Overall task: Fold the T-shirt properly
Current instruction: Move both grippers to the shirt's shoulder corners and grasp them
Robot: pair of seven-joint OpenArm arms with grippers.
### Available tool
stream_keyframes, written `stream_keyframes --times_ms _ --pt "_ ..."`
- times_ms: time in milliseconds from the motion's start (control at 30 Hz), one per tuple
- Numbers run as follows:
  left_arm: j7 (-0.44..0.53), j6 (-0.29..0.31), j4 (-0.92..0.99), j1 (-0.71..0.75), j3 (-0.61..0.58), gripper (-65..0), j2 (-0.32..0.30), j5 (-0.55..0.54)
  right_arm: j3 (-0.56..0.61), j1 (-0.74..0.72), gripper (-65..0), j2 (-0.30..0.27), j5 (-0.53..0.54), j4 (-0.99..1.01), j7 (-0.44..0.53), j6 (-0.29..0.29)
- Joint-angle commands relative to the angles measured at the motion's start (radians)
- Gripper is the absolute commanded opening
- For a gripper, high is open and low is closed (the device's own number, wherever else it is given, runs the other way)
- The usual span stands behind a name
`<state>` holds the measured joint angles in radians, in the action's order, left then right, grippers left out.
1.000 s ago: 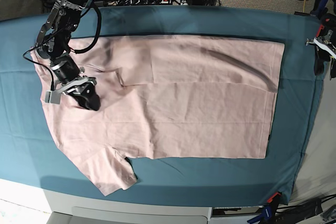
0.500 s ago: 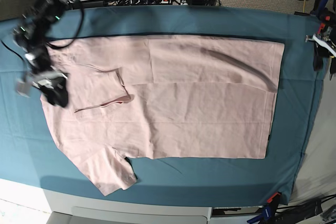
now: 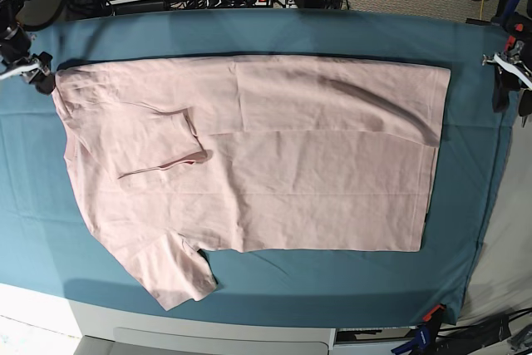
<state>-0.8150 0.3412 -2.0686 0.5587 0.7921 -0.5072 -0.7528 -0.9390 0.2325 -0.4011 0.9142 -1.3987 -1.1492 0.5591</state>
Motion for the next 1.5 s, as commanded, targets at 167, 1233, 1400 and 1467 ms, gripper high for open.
stream_keyframes --times_ms 167,1233,1400,1467 --pt "0.022 0.026 -0.014 0.001 0.009 -32.6 -0.016 -0.015 -0.007 -0.069 -33.6 -0.085 0.119 0.246 -0.019 0.060" --pt "-0.066 -0.012 0.193 -0.009 -0.206 -32.6 0.004 -0.178 0.015 -0.117 -65.0 -0.095 0.310 0.382 -0.109 0.126" --pt "-0.072 -0.037 0.339 -0.112 -0.222 -32.6 0.006 -0.172 0.015 -0.116 -65.0 -0.095 0.309 0.382 -0.109 0.126" --pt "-0.087 -0.027 0.393 -0.142 -0.222 -32.6 0.006 -0.203 0.015 -0.116 -65.0 -0.095 0.309 0.382 -0.110 0.126"
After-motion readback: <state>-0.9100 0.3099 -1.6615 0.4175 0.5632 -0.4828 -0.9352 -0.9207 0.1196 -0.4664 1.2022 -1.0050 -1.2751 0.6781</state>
